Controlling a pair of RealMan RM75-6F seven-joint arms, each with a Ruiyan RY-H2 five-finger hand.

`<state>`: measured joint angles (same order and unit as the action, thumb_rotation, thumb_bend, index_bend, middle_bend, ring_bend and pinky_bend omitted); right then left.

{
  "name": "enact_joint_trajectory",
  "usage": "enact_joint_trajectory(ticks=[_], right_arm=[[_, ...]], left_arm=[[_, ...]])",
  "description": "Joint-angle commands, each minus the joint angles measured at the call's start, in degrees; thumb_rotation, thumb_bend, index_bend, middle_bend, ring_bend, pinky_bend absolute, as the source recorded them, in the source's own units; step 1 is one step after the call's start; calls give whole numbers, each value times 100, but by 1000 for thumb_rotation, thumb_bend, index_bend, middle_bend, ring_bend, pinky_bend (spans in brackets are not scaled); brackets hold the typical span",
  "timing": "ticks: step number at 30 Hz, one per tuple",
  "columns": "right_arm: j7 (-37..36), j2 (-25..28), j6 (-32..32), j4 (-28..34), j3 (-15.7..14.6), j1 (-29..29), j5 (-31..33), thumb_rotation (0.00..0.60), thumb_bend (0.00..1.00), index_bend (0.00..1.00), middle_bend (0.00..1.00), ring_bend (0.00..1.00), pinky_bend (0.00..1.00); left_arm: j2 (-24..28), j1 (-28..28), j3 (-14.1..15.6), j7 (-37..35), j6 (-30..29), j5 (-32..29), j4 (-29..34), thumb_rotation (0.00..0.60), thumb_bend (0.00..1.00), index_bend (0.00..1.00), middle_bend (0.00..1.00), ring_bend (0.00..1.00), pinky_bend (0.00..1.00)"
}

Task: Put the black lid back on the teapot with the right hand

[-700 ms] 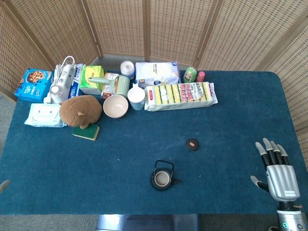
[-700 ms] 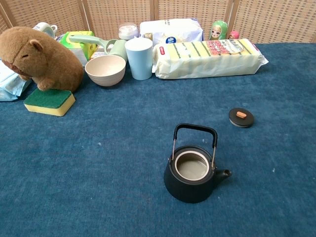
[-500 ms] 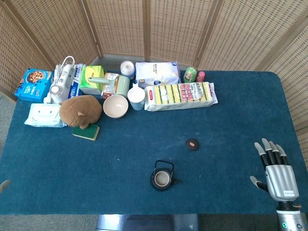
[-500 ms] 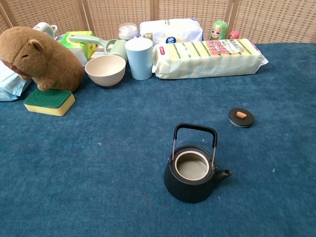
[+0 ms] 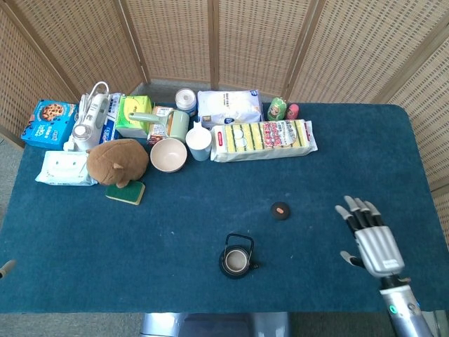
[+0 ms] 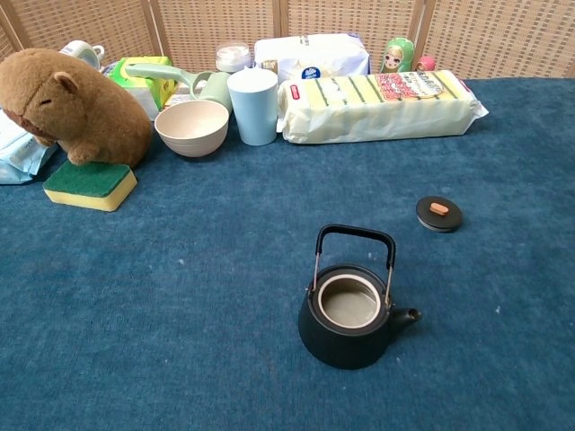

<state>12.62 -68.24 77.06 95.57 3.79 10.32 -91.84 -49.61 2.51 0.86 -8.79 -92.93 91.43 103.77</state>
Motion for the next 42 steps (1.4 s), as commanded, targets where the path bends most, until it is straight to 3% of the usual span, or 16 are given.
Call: enact_joint_trajectory(ticks=[1, 10, 18, 30, 42], right_arm=[[-51, -18, -771, 84, 194, 583, 156, 600, 69, 179, 28, 0, 0], [-19, -326, -2309, -358, 623, 1611, 1060, 600, 157, 206, 28, 0, 0], [79, -677, -3185, -852, 713, 2270, 1540, 600, 173, 214, 30, 0, 0], [-168, -1140, -3770, -1539, 644, 2854, 1699, 600, 194, 243, 32, 0, 0], [-347, -1270, -3786, -1708, 493, 3002, 1710, 600, 203, 258, 35, 0, 0]], left_arm=[[-10, -39, -24, 78, 85, -78, 55, 600, 88, 0, 0, 0, 0], [-3, -171, -109, 197, 363, -362, 139, 600, 88, 0, 0, 0, 0], [-4, -272, -201, 297, 550, -619, 211, 600, 87, 0, 0, 0, 0], [-12, -348, -271, 392, 709, -858, 269, 600, 88, 0, 0, 0, 0], [-11, -412, -303, 419, 831, -960, 277, 600, 87, 0, 0, 0, 0]])
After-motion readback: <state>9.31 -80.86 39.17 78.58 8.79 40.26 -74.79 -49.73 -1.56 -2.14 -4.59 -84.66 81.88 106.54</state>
